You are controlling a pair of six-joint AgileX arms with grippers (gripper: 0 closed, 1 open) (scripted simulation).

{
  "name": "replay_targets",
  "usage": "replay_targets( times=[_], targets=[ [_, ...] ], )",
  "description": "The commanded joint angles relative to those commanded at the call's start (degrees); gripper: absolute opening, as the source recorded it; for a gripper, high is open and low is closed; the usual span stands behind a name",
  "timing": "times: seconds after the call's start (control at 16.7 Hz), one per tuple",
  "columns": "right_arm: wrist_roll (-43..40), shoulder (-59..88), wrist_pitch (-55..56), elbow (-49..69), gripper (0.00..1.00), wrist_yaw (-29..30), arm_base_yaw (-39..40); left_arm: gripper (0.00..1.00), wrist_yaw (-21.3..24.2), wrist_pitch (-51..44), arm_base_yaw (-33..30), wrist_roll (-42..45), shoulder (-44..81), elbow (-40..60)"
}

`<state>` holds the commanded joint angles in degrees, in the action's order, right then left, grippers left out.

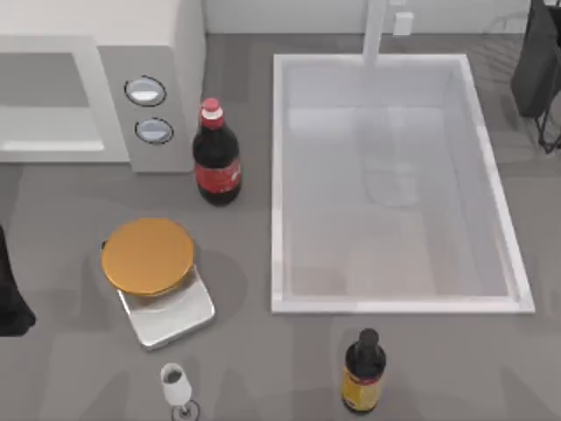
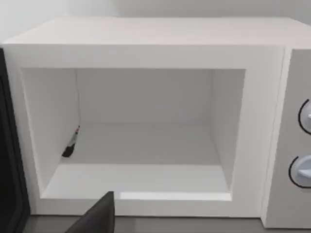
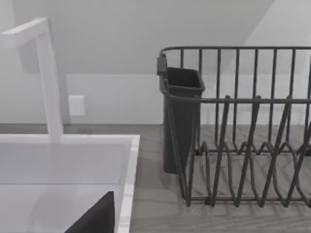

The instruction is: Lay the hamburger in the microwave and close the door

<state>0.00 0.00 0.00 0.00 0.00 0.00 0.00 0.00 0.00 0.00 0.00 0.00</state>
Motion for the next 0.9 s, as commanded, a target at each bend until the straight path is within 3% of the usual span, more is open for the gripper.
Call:
replay_targets(
  times=[0.24,0.42,0.9],
  targets=[
    [0.00,0.00,0.00,0.00,1.00,0.00,0.00,1.00,0.00,-1.58,0.51,0.24,1.80,1.74],
    [0.00,0.00,0.00,0.00,1.00,0.00,0.00,1.00,0.03,-7.16,2.31,1.15,9.07,8.45],
    [0.00,0.00,0.00,0.00,1.00,0.00,0.00,1.00,0.13,-29.11,9.05,4.56,52.11,37.93]
  ],
)
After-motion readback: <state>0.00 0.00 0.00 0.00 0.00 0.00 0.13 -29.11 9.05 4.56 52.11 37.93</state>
